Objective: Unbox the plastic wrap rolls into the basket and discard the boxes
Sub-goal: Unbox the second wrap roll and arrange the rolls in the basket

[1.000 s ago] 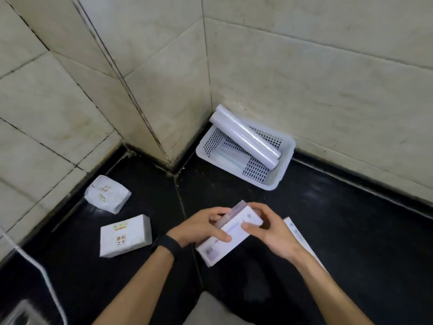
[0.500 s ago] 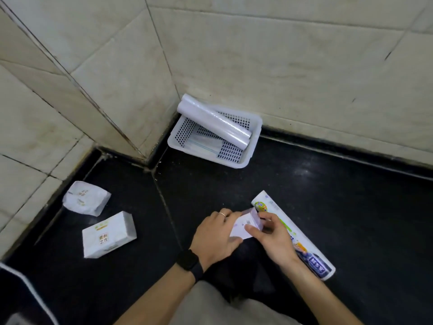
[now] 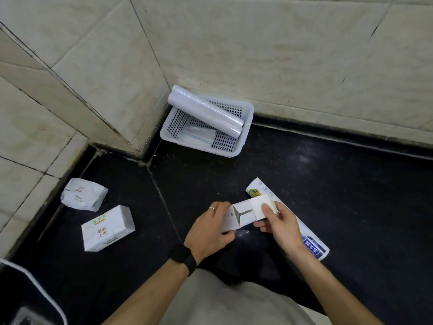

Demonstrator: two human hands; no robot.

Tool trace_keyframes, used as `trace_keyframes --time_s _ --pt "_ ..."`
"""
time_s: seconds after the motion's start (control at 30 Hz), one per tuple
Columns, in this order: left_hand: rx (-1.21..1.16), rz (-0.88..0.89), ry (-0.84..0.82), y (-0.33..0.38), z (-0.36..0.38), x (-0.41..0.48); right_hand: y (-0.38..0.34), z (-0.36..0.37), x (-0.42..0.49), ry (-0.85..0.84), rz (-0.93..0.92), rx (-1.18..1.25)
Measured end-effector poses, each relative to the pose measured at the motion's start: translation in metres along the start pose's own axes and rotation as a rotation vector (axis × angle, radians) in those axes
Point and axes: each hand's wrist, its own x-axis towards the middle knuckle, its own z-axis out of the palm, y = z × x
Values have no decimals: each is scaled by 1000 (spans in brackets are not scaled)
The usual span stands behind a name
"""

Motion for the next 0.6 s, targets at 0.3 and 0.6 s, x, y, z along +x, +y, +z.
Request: trace_keyframes --time_s 0.3,0.6 --pt "-150 -18 99 12 -12 0 -4 20 -1 -161 117 175" --pt "-83 -63 97 -2 -25 12 -19 2 3 136 -224 -171"
